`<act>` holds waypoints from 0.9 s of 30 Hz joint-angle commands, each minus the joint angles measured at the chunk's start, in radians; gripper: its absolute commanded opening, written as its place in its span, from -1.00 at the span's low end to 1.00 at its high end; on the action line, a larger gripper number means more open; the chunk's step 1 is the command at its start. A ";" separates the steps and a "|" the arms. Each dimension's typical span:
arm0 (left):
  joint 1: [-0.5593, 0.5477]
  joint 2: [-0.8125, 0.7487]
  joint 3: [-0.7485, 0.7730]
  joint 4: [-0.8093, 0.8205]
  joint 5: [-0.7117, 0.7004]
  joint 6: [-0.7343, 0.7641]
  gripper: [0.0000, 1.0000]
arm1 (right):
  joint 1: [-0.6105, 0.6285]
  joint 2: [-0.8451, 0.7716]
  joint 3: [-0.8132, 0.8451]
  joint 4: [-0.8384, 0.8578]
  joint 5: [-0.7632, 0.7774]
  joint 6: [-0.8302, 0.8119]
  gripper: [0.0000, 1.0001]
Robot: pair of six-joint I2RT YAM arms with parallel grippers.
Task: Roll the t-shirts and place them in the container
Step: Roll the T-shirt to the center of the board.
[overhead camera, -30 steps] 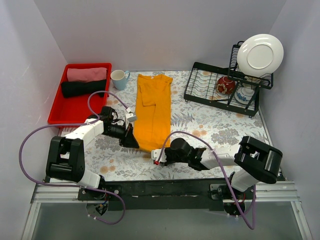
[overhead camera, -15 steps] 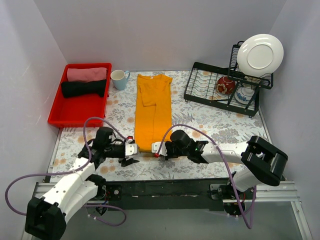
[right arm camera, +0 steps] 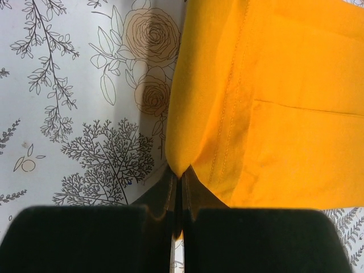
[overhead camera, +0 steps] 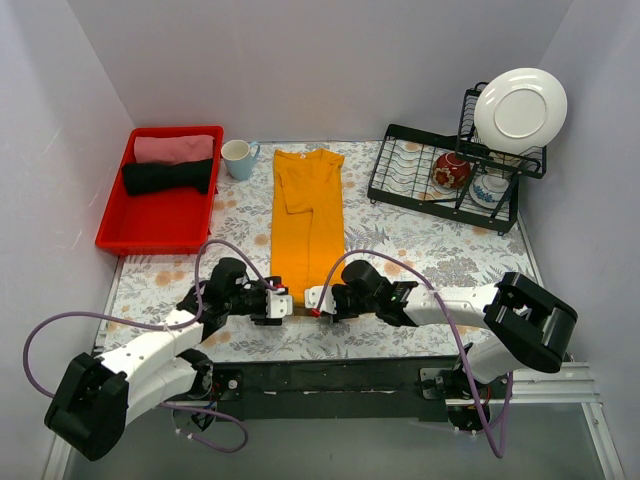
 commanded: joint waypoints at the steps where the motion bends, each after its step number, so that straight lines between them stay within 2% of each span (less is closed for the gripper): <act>1: -0.015 0.040 -0.013 0.078 -0.031 0.035 0.00 | -0.007 -0.034 0.005 0.002 -0.038 -0.015 -0.97; 7: -0.026 0.057 -0.007 0.075 -0.034 0.041 -0.29 | -0.013 -0.020 0.015 -0.003 -0.041 -0.017 -0.97; 14: -0.034 0.059 -0.058 0.047 -0.054 0.090 -0.37 | -0.020 0.011 0.061 -0.017 -0.039 -0.003 -0.97; 18: -0.037 0.068 -0.064 0.008 -0.133 0.092 -1.00 | -0.023 0.013 0.078 -0.058 -0.036 -0.026 -0.97; 23: -0.035 0.027 0.016 -0.121 -0.135 -0.030 -1.00 | -0.036 -0.010 0.103 -0.155 -0.081 -0.048 -0.97; 27: -0.035 0.005 0.123 -0.332 -0.085 -0.054 -1.00 | -0.083 -0.017 0.159 -0.306 -0.157 -0.041 -0.97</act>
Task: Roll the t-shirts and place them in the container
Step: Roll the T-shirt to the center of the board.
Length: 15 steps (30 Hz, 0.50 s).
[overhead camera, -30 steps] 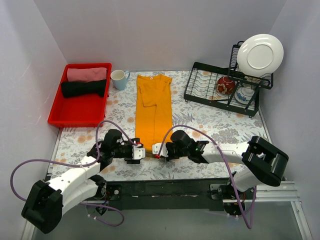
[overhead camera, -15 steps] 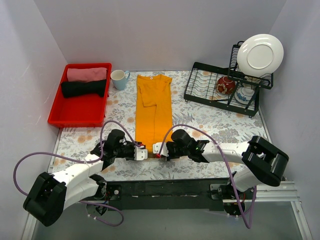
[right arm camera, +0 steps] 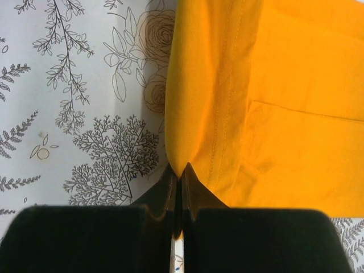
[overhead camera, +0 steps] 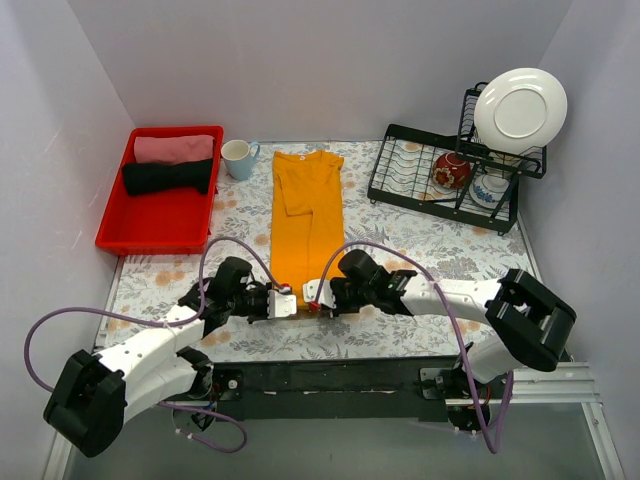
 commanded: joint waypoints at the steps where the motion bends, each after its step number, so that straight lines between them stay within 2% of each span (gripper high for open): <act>1: 0.001 -0.036 0.121 -0.267 0.059 -0.044 -1.00 | -0.061 -0.032 0.088 -0.225 -0.141 -0.020 -0.97; 4: 0.001 -0.016 0.198 -0.390 0.104 -0.027 -1.00 | -0.106 -0.023 0.159 -0.331 -0.235 -0.054 -0.97; 9: 0.004 0.122 0.313 -0.540 0.168 -0.013 -1.00 | -0.216 0.044 0.289 -0.542 -0.340 -0.108 -0.97; 14: 0.113 0.290 0.454 -0.589 0.242 -0.010 -1.00 | -0.292 0.147 0.441 -0.700 -0.435 -0.197 -0.97; 15: 0.133 0.365 0.485 -0.614 0.269 0.002 -1.00 | -0.299 0.167 0.467 -0.750 -0.448 -0.208 -0.97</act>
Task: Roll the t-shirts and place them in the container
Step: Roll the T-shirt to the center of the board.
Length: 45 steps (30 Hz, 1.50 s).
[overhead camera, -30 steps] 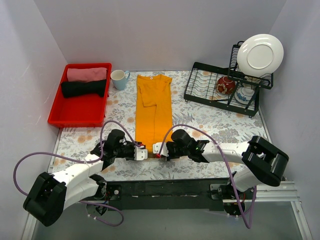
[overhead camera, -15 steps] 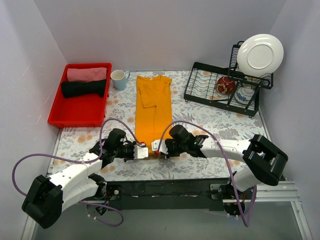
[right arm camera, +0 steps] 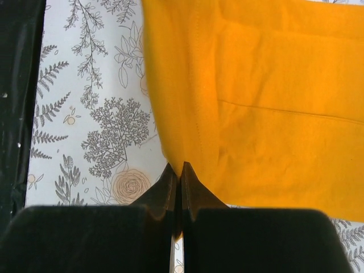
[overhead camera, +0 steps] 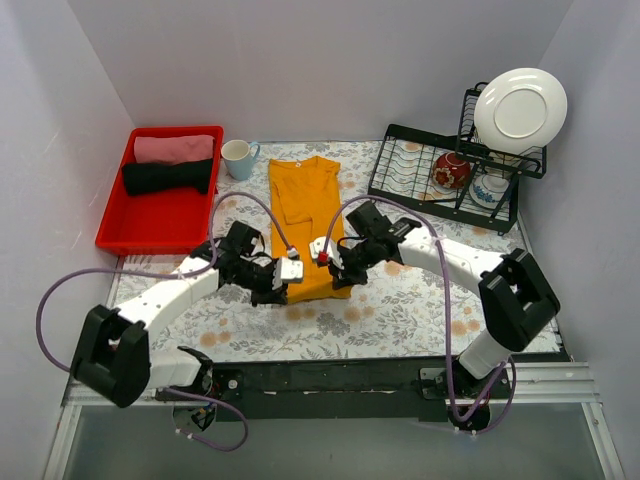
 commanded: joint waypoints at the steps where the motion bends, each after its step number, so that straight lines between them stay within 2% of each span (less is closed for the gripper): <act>1: 0.130 0.169 0.128 -0.184 0.096 0.025 -1.00 | -0.062 0.088 0.125 -0.254 -0.106 -0.091 -0.97; 7: 0.258 0.503 0.388 -0.409 0.171 0.133 -0.99 | -0.125 0.220 0.263 -0.361 -0.167 -0.163 -0.97; 12: 0.295 0.655 0.510 -0.540 0.183 0.196 -0.99 | -0.154 0.361 0.408 -0.470 -0.209 -0.235 -0.97; 15: 0.322 0.698 0.547 -0.552 0.182 0.207 -1.00 | -0.171 0.429 0.484 -0.509 -0.222 -0.255 -0.97; 25: 0.365 0.740 0.583 -0.402 0.154 0.128 -0.84 | -0.223 0.608 0.677 -0.654 -0.258 -0.305 -0.97; 32: 0.365 0.763 0.569 -0.214 0.117 0.008 -0.78 | -0.247 0.714 0.749 -0.685 -0.265 -0.302 -0.94; 33: 0.365 0.766 0.561 -0.201 0.108 0.000 -0.76 | -0.246 0.717 0.751 -0.678 -0.267 -0.289 -0.87; 35: 0.365 0.772 0.555 -0.183 0.087 -0.011 -0.65 | -0.247 0.722 0.749 -0.645 -0.267 -0.279 -0.84; 38: 0.365 0.745 0.537 -0.157 0.053 -0.014 -0.55 | -0.247 0.722 0.752 -0.590 -0.255 -0.239 -0.52; 42: 0.365 0.640 0.520 -0.135 0.014 -0.003 -0.39 | -0.269 0.670 0.743 -0.472 -0.248 -0.125 0.07; 45: 0.359 0.510 0.482 -0.118 0.047 0.047 -0.22 | -0.296 0.595 0.706 -0.374 -0.239 -0.030 0.17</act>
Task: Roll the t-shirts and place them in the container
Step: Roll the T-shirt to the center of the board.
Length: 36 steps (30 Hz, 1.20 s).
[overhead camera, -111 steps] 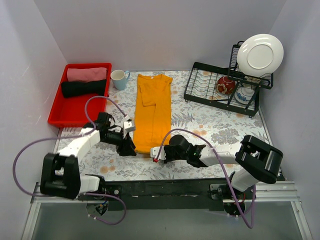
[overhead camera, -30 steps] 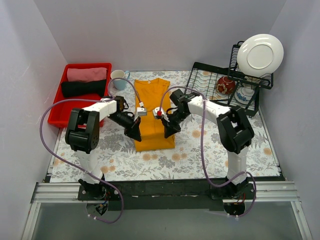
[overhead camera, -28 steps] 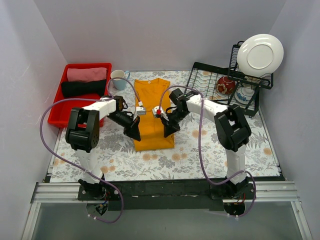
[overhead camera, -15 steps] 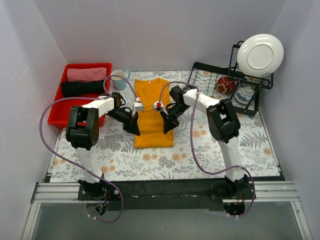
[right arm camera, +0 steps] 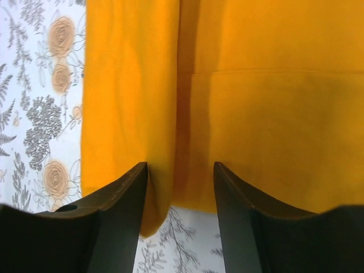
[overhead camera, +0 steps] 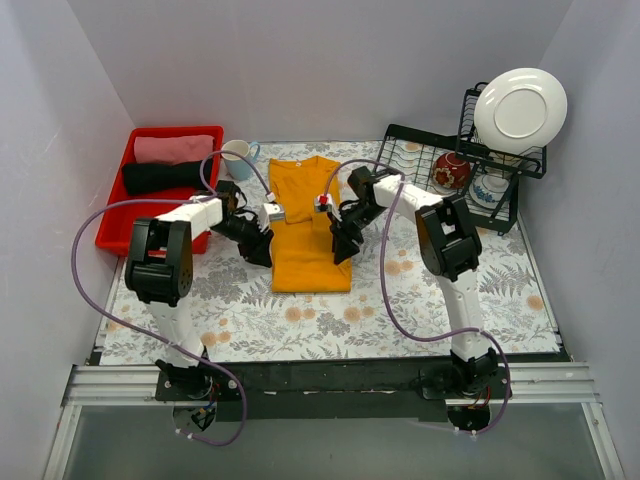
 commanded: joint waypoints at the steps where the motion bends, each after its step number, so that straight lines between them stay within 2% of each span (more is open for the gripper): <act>1: -0.017 -0.245 -0.051 0.063 -0.007 0.072 -0.17 | -0.047 -0.160 -0.036 0.165 0.047 0.166 0.18; 3: -0.069 -0.356 -0.146 0.142 -0.030 0.110 0.00 | -0.050 -0.203 -0.064 0.212 0.080 0.189 0.22; 5: -0.112 -0.423 -0.253 0.254 -0.059 0.122 0.05 | -0.052 -0.293 -0.151 0.284 0.111 0.243 0.25; 8: -0.191 -0.529 -0.365 0.355 -0.105 0.158 0.11 | -0.053 -0.462 -0.359 0.532 0.243 0.338 0.27; 9: -0.223 -0.550 -0.379 0.360 -0.103 0.187 0.13 | -0.050 -0.548 -0.415 0.686 0.313 0.353 0.30; 10: -0.235 -0.552 -0.391 0.359 -0.106 0.202 0.13 | -0.050 -0.585 -0.517 0.743 0.341 0.369 0.33; 11: -0.258 -0.553 -0.414 0.363 -0.111 0.211 0.13 | -0.049 -0.609 -0.548 0.783 0.379 0.387 0.52; 12: -0.266 -0.556 -0.425 0.371 -0.116 0.228 0.13 | -0.047 -0.623 -0.569 0.804 0.397 0.413 0.63; 14: -0.278 -0.561 -0.472 0.426 -0.128 0.248 0.13 | -0.050 -0.581 -0.520 0.716 0.391 0.468 0.70; 16: -0.281 -0.563 -0.502 0.474 -0.139 0.295 0.15 | -0.053 -0.478 -0.425 0.524 0.352 0.479 0.59; 17: -0.283 -0.557 -0.509 0.478 -0.142 0.314 0.15 | -0.053 -0.475 -0.429 0.519 0.301 0.466 0.51; 20: -0.286 -0.520 -0.525 0.479 -0.148 0.337 0.15 | -0.053 -0.585 -0.553 0.649 0.274 0.455 0.53; 25: -0.310 -0.463 -0.588 0.532 -0.203 0.345 0.15 | -0.053 -0.663 -0.605 0.663 0.283 0.429 0.52; 27: -0.323 -0.449 -0.600 0.541 -0.231 0.323 0.04 | -0.047 -0.700 -0.648 0.697 0.280 0.427 0.53; 28: -0.324 -0.446 -0.606 0.544 -0.235 0.310 -0.03 | -0.045 -0.711 -0.661 0.708 0.280 0.441 0.60; 29: -0.327 -0.443 -0.605 0.543 -0.241 0.290 -0.20 | -0.033 -0.719 -0.673 0.717 0.285 0.444 0.95; 32: -0.324 -0.426 -0.551 0.482 -0.234 0.186 -0.66 | 0.046 -0.714 -0.690 0.654 0.367 0.332 0.97; 33: -0.321 -0.402 -0.528 0.445 -0.196 0.158 -0.82 | 0.066 -0.735 -0.717 0.712 0.398 0.312 0.97; 36: -0.295 -0.368 -0.416 0.310 -0.084 0.078 -1.00 | 0.132 -0.848 -0.927 0.896 0.455 0.226 0.97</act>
